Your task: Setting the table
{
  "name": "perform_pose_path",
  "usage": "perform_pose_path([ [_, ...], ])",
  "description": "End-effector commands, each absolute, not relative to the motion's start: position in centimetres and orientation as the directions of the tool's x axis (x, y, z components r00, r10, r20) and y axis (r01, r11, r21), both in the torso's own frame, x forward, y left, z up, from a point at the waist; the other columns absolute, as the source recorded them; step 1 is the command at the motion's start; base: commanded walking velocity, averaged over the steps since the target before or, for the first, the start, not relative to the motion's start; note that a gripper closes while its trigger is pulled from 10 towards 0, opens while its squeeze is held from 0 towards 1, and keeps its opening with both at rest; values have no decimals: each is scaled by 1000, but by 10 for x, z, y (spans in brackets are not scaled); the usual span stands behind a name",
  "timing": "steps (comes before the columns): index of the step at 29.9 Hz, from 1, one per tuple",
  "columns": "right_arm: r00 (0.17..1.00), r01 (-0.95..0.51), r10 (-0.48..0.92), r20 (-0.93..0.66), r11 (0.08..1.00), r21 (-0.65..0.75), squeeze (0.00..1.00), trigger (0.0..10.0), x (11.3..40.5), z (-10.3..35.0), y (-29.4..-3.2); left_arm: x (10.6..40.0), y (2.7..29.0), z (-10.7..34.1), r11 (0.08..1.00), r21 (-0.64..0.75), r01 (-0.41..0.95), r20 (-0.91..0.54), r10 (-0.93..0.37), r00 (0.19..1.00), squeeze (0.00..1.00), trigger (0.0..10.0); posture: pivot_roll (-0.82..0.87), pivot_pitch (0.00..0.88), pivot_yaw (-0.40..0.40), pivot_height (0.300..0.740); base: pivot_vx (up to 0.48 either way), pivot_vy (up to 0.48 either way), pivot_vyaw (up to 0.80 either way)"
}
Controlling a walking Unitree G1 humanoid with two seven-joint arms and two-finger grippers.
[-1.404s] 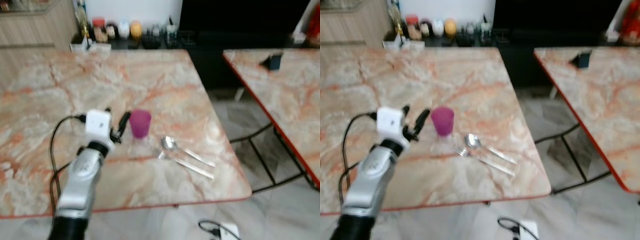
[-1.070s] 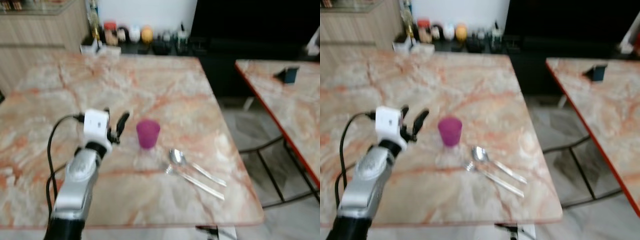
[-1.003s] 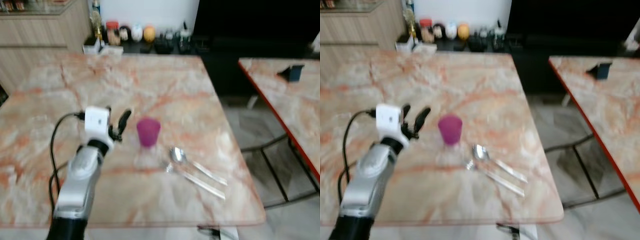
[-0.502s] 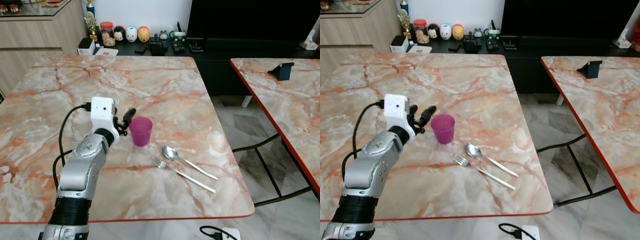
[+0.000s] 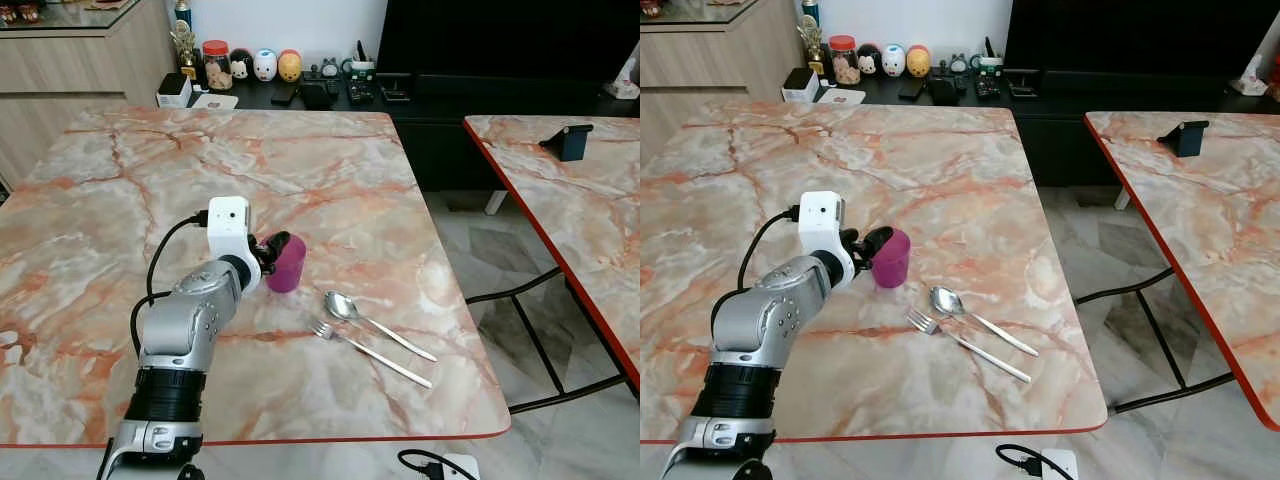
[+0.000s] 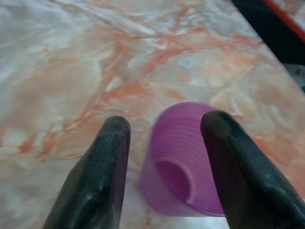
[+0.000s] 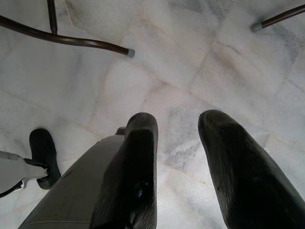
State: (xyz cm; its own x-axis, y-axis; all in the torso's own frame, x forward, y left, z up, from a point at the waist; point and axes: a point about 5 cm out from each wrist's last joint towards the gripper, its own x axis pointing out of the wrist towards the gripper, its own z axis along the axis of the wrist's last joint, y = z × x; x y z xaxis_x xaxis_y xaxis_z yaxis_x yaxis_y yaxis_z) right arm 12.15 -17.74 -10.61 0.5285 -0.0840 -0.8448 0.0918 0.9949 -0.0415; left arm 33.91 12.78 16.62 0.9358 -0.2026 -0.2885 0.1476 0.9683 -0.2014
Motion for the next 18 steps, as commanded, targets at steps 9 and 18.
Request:
perform_pose_path([
  [9,518,103,-84,-851,994,-35,0,10000,120,-107,-179,343,127,176,980,-153,129,-293,-170,941,0,10000,50,0,-56,740,0,0,0],
  [18,517,105,-83,-852,994,-34,0,10000,120,-107,-179,343,128,172,983,-122,135,-324,-168,931,0,10000,47,0,-55,740,0,0,0],
])
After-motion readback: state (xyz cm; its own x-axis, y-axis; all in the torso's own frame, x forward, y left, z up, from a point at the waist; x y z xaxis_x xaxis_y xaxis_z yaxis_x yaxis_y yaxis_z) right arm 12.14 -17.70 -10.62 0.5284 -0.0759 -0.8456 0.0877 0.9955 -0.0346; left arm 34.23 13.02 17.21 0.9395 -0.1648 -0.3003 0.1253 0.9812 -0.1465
